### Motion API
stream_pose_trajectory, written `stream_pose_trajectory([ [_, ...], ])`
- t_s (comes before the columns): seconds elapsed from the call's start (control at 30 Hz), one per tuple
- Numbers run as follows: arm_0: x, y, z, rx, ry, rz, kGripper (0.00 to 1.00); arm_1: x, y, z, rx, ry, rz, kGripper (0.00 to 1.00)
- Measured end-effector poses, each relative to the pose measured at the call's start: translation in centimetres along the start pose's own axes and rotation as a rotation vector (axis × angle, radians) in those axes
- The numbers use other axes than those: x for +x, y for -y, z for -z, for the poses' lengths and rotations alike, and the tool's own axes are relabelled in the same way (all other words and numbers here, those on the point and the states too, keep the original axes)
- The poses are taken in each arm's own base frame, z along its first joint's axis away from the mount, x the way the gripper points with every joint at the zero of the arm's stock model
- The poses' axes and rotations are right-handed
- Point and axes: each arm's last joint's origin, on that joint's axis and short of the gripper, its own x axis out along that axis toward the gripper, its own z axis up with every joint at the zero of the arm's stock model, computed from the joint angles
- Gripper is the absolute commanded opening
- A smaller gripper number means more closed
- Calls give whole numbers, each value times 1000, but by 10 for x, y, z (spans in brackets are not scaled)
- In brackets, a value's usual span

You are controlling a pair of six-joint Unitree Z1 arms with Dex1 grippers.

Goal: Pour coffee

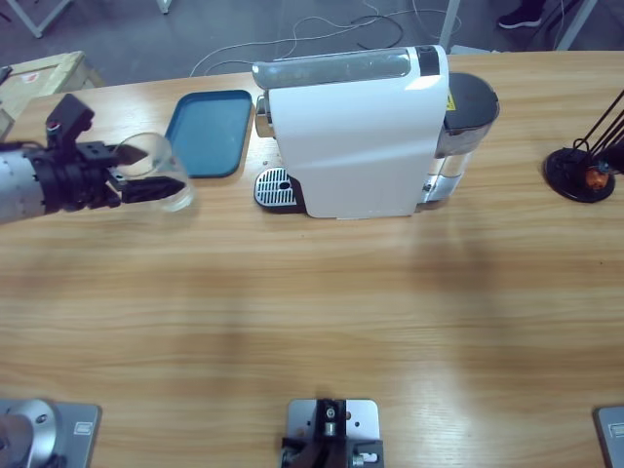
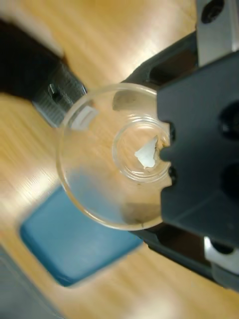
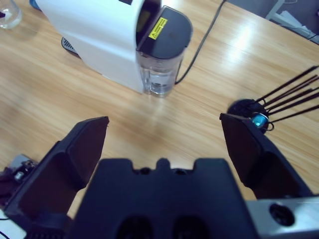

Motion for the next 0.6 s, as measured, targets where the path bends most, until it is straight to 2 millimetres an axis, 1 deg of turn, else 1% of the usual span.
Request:
stream_pose_trajectory([
  [0.07,7,-3,-12,104,37,37,0,-6,5,5,-6,-9,3,1000],
  [0.17,36,-10,-26,186,83,118,0,-16,12,12,-21,-41,16,1000],
  [0.23,57,-11,-26,196,97,173,0,-23,16,13,-27,-52,21,1000],
  [0.3,75,-11,-21,198,93,208,0,-29,19,13,-25,-48,19,1000],
  [0.43,97,-8,-17,199,88,259,0,-30,19,12,-25,-51,20,1000],
  [0.6,122,7,-19,221,70,318,0,-30,19,12,-25,-50,20,1000],
])
